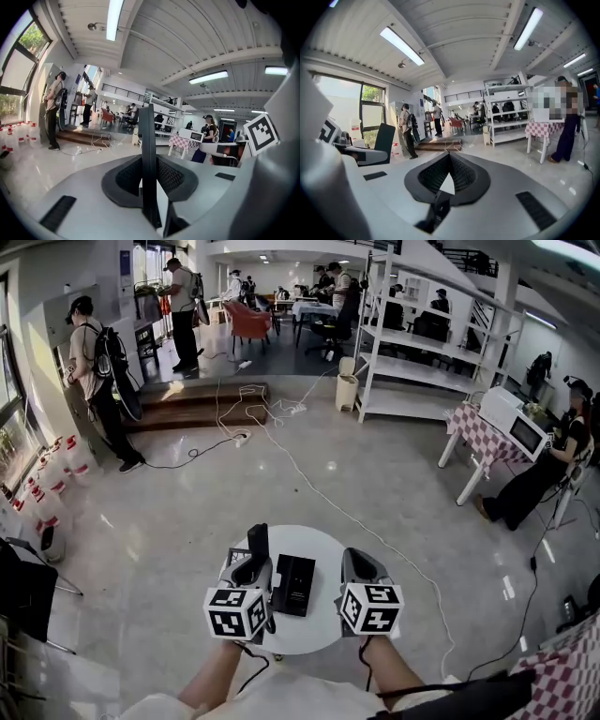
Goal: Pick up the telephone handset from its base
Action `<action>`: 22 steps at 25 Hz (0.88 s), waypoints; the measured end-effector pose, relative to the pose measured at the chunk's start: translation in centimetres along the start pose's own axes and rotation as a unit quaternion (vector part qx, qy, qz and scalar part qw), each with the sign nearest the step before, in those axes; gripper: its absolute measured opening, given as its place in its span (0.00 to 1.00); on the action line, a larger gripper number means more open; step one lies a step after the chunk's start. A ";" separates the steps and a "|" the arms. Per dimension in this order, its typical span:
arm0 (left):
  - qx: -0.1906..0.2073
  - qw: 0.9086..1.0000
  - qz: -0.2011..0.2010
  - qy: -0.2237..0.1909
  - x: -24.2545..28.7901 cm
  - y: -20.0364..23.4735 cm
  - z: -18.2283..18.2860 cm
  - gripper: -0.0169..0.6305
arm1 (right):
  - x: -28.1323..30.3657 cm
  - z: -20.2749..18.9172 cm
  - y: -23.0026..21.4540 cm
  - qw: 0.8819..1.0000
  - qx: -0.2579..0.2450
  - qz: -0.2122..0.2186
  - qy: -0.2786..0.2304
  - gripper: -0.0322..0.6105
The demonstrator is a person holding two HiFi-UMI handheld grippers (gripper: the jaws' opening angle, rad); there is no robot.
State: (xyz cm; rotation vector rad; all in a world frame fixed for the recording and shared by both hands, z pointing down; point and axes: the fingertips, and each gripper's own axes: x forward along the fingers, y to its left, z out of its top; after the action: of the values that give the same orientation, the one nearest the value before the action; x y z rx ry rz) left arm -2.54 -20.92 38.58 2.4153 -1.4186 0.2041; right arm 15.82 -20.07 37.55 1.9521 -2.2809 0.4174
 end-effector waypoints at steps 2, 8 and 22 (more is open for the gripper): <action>0.020 0.999 0.000 -0.030 0.4 -0.4 2.8 0.16 | 0.3 3.2 0.2 0.999 -0.029 0.004 -0.040 0.09; 0.085 0.985 0.027 -0.146 -0.7 -2.1 9.6 0.16 | -0.1 7.8 1.1 0.992 -0.068 0.007 -0.104 0.09; 0.095 0.980 0.038 -0.171 -2.1 -2.4 9.1 0.16 | -2.1 8.5 1.9 0.980 -0.127 0.004 -0.155 0.09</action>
State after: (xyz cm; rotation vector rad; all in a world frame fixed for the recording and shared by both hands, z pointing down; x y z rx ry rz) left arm -1.89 -21.37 28.95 2.6497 -1.7097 -0.0678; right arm 15.07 -20.15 28.57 1.9909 -2.3741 -0.1869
